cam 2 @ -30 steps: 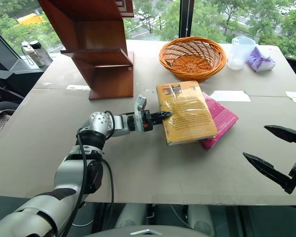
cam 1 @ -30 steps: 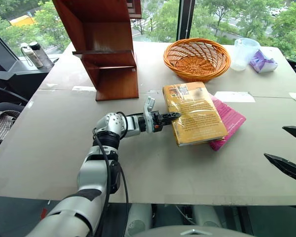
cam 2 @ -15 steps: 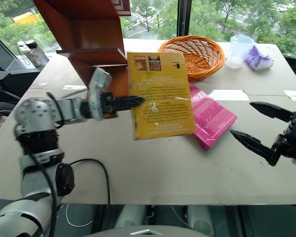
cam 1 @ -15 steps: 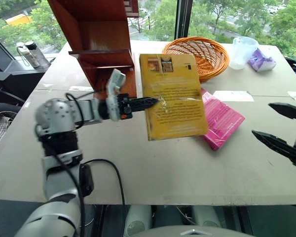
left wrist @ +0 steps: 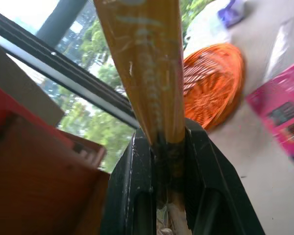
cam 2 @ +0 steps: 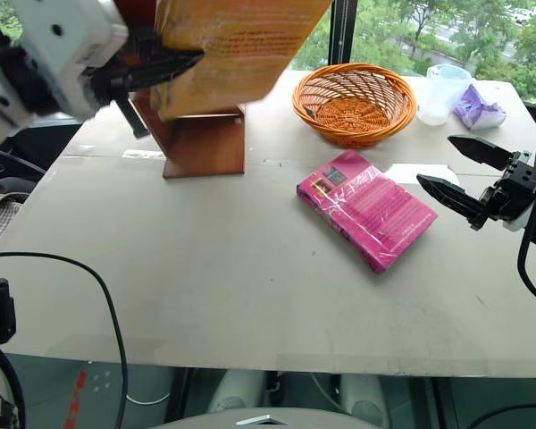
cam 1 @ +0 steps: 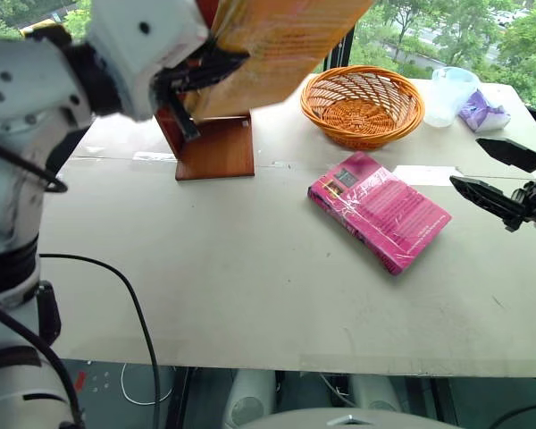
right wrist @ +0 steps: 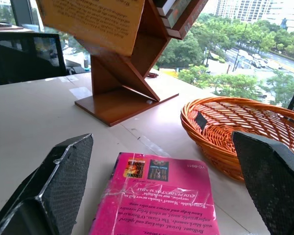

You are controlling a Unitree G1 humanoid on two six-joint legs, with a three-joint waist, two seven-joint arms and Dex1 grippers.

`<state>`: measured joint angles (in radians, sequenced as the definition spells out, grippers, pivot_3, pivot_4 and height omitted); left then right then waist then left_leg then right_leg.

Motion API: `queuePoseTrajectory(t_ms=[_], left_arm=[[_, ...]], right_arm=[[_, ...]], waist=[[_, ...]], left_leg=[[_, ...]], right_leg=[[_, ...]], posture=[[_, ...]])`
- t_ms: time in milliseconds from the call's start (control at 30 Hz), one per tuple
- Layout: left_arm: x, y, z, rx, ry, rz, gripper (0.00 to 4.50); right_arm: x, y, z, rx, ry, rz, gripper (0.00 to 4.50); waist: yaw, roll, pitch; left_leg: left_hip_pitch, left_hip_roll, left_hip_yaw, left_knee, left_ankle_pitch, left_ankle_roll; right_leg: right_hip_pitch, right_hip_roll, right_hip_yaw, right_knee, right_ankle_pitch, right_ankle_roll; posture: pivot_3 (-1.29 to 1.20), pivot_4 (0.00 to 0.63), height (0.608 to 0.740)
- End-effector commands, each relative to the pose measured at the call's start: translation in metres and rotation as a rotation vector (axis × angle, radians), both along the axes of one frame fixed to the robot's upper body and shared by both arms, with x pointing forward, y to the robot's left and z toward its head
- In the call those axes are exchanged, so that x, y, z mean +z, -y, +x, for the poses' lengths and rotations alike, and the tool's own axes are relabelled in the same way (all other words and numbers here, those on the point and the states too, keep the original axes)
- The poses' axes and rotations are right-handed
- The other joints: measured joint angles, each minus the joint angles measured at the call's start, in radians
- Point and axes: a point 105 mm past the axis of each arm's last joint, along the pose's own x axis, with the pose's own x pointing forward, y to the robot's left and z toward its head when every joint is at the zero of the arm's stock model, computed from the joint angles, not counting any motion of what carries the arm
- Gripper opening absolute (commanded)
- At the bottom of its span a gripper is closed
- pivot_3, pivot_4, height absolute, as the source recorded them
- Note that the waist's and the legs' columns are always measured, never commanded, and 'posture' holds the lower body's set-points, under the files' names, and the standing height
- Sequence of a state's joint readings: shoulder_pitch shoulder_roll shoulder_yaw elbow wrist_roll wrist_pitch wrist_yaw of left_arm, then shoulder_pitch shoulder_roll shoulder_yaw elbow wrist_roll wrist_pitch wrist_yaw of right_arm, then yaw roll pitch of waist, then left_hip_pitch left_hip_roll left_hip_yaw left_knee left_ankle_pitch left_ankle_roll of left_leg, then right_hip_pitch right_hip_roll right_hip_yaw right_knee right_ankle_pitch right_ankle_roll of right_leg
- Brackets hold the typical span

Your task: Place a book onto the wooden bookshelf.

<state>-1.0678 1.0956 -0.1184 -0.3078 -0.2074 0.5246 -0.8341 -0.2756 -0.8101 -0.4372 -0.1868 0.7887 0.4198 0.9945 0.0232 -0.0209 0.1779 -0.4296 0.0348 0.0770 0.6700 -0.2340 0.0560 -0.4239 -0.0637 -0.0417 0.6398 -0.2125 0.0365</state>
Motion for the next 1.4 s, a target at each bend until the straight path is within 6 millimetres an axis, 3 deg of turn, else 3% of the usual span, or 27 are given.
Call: queuePoseTrajectory(t_ms=[33, 167, 267, 433, 500, 733, 1000, 1033, 1067, 1100, 1200, 1233, 1267, 1400], left_arm=[[0.011, -0.016, 0.014, 0.134, 0.080, 0.227, 0.12], [0.007, -0.047, 0.043, 0.313, 0.010, 0.400, 0.12], [0.004, -0.051, 0.060, 0.333, -0.022, 0.470, 0.12], [-0.028, -0.081, 0.086, 0.411, -0.200, 0.632, 0.12], [-0.032, -0.093, 0.095, 0.463, -0.249, 0.646, 0.12], [-0.033, -0.110, 0.114, 0.556, -0.279, 0.672, 0.12], [-0.043, -0.116, 0.114, 0.549, -0.351, 0.648, 0.12], [-0.042, -0.115, 0.114, 0.542, -0.351, 0.633, 1.16], [-0.040, -0.113, 0.112, 0.528, -0.346, 0.610, 1.41], [-0.036, -0.109, 0.110, 0.512, -0.337, 0.585, 2.13], [-0.017, -0.094, 0.096, 0.436, -0.306, 0.485, 3.49], [-0.011, -0.090, 0.085, 0.404, -0.309, 0.443, 4.14], [-0.003, -0.085, 0.073, 0.366, -0.307, 0.392, 4.37], [0.019, -0.057, 0.018, 0.133, -0.334, 0.153, 4.37]], right_arm=[[0.007, 0.000, 0.001, 0.003, 0.067, -0.007, 4.50], [0.005, -0.007, 0.003, 0.016, 0.085, 0.004, 4.50], [0.006, -0.009, 0.003, 0.018, 0.099, 0.010, 4.50], [0.005, -0.011, -0.003, 0.016, 0.105, 0.009, 4.50], [0.008, -0.012, -0.007, 0.017, 0.115, 0.007, 4.50], [0.017, -0.015, -0.012, 0.022, 0.158, 0.017, 4.50], [0.038, -0.025, -0.010, 0.062, 0.234, 0.125, 4.50], [0.040, -0.027, -0.010, 0.067, 0.239, 0.134, 4.50], [0.042, -0.028, -0.010, 0.073, 0.242, 0.141, 4.50], [0.043, -0.029, -0.011, 0.076, 0.245, 0.146, 4.50], [0.045, -0.029, -0.013, 0.081, 0.242, 0.145, 4.50], [0.046, -0.029, -0.014, 0.080, 0.241, 0.143, 4.50], [0.046, -0.028, -0.014, 0.079, 0.241, 0.142, 4.50], [0.049, -0.023, -0.016, 0.070, 0.236, 0.136, 4.50]], waist=[[-0.002, 0.000, 0.000], [-0.008, 0.000, 0.000], [-0.008, 0.000, 0.000], [-0.008, 0.000, 0.000], [-0.008, 0.000, 0.000], [-0.014, 0.001, 0.000], [-0.039, 0.002, -0.001], [-0.039, 0.003, -0.001], [-0.039, 0.003, -0.001], [-0.040, 0.003, -0.001], [-0.036, 0.002, 0.000], [-0.036, 0.001, 0.000], [-0.036, 0.001, 0.000], [-0.035, 0.001, 0.000]], left_leg=[[0.000, 0.001, 0.000, 0.000, 0.000, 0.000], [-0.002, 0.001, 0.003, 0.000, 0.000, 0.000], [-0.003, 0.001, 0.006, 0.001, 0.000, 0.000], [-0.003, 0.002, 0.010, 0.001, 0.000, 0.000], [-0.004, 0.002, 0.011, 0.001, 0.000, 0.000], [0.001, 0.003, 0.010, 0.005, 0.000, 0.000], [0.011, 0.005, 0.010, 0.005, 0.000, 0.000], [0.012, 0.005, 0.010, 0.005, 0.000, 0.000], [0.012, 0.005, 0.010, 0.005, 0.000, 0.000], [0.012, 0.006, 0.010, 0.005, 0.000, 0.000], [0.009, 0.007, 0.010, 0.005, 0.000, 0.000], [0.005, 0.006, 0.010, 0.005, 0.000, 0.000], [0.000, 0.006, 0.010, 0.006, 0.000, 0.000], [-0.020, 0.007, 0.008, 0.015, 0.003, -0.005]], right_leg=[[0.000, 0.000, 0.000, 0.001, 0.000, 0.000], [-0.003, 0.002, 0.001, 0.001, 0.001, 0.006], [-0.005, 0.002, 0.001, 0.003, 0.000, 0.008], [-0.006, 0.002, 0.003, 0.003, 0.001, 0.007], [-0.007, 0.002, 0.003, 0.003, 0.001, 0.007], [-0.007, 0.003, 0.005, 0.013, 0.000, 0.009], [-0.007, 0.005, 0.015, 0.023, -0.002, 0.002], [-0.007, 0.006, 0.016, 0.023, -0.002, 0.002], [-0.007, 0.006, 0.016, 0.023, -0.001, 0.002], [-0.007, 0.007, 0.016, 0.023, -0.001, 0.002], [-0.008, 0.007, 0.017, 0.022, -0.002, 0.001], [-0.011, 0.007, 0.017, 0.021, 0.000, 0.000], [-0.015, 0.007, 0.017, 0.021, 0.002, 0.002], [-0.029, 0.007, 0.015, 0.022, 0.001, 0.004]], posture=[[0.00, 0.150, 0.733], [0.00, 0.150, 0.733], [0.00, 0.150, 0.733], [0.00, 0.150, 0.733], [0.00, 0.150, 0.733], [0.00, 0.150, 0.733], [0.00, 0.150, 0.733], [0.00, 0.150, 0.733], [0.00, 0.150, 0.733], [0.00, 0.150, 0.733], [0.00, 0.150, 0.733], [0.00, 0.150, 0.733], [0.00, 0.150, 0.733], [0.00, 0.150, 0.733]])
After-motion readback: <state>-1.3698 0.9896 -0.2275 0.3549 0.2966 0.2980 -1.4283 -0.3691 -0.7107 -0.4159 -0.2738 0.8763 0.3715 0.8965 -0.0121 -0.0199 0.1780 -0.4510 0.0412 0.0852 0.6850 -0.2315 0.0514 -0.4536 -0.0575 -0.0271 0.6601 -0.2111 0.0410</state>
